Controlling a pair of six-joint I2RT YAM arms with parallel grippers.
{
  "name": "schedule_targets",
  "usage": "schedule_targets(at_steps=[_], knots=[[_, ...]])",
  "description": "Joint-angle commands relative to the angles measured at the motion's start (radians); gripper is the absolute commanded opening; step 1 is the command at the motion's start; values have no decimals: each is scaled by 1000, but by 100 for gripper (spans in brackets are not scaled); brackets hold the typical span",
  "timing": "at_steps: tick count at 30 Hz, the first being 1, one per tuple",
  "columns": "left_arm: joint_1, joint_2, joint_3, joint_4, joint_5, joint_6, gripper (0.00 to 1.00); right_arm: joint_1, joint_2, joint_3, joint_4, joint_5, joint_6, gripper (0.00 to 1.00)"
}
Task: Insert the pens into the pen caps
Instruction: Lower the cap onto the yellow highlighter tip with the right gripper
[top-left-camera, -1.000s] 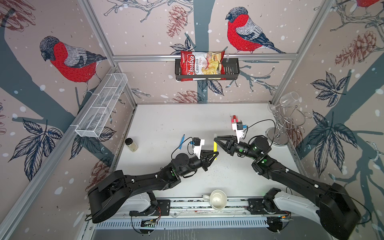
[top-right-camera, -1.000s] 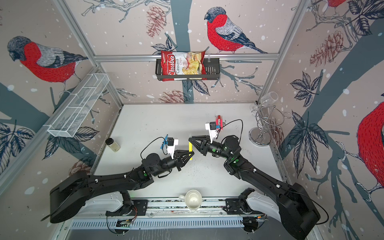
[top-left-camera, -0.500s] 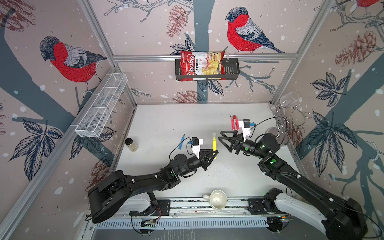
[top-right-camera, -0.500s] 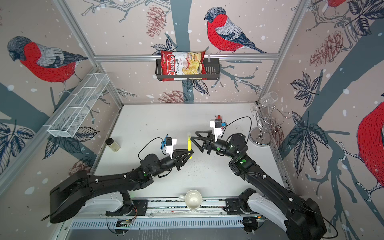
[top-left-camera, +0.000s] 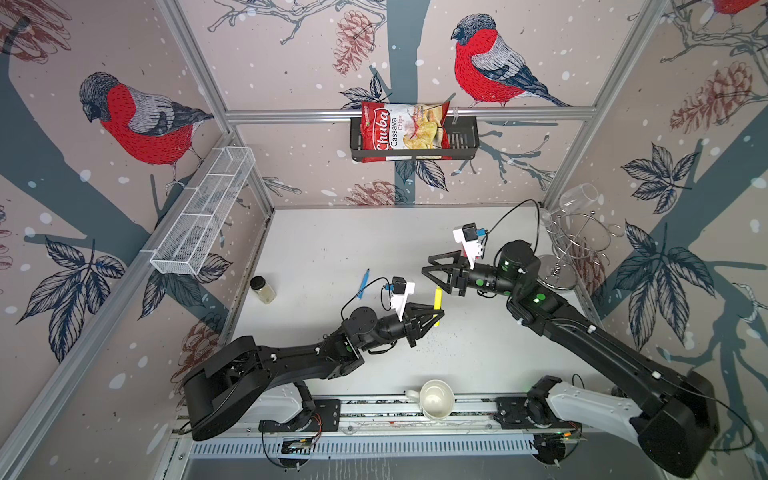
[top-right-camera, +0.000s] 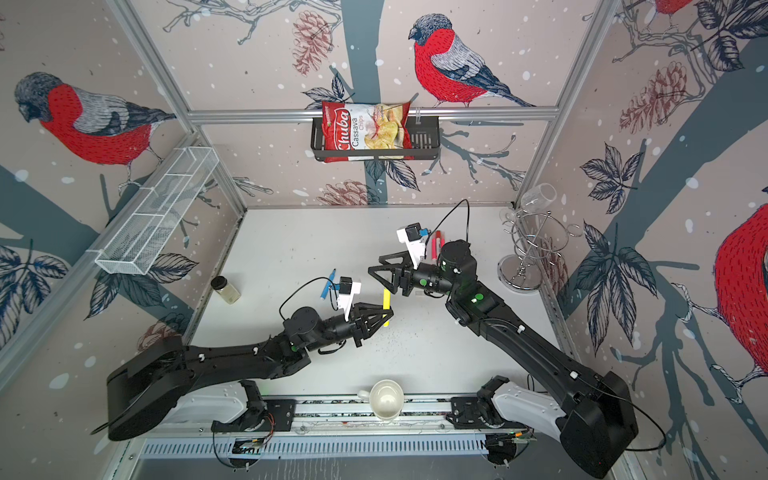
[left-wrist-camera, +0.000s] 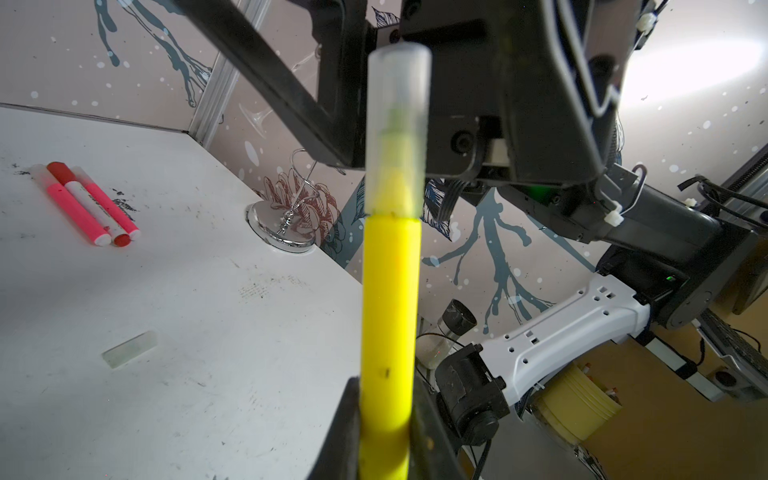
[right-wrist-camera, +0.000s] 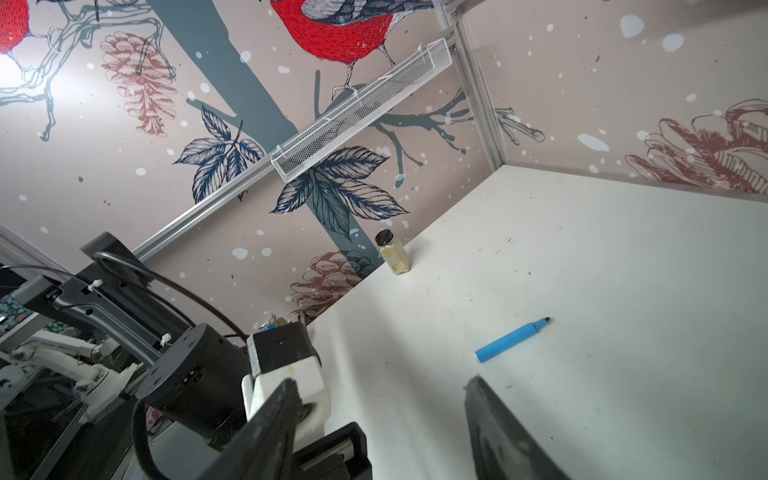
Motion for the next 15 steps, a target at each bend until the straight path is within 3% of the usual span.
schedule_targets(at_steps=[1, 6, 15], knots=[[1, 8, 10, 66, 33, -8, 0, 11, 2, 2, -9, -46, -37, 59], [1, 14, 16, 66, 36, -7, 0, 15, -10, -12, -14, -39, -46, 43], [1, 3, 12, 61, 42, -5, 0, 17, -22, -7, -27, -29, -62, 39]])
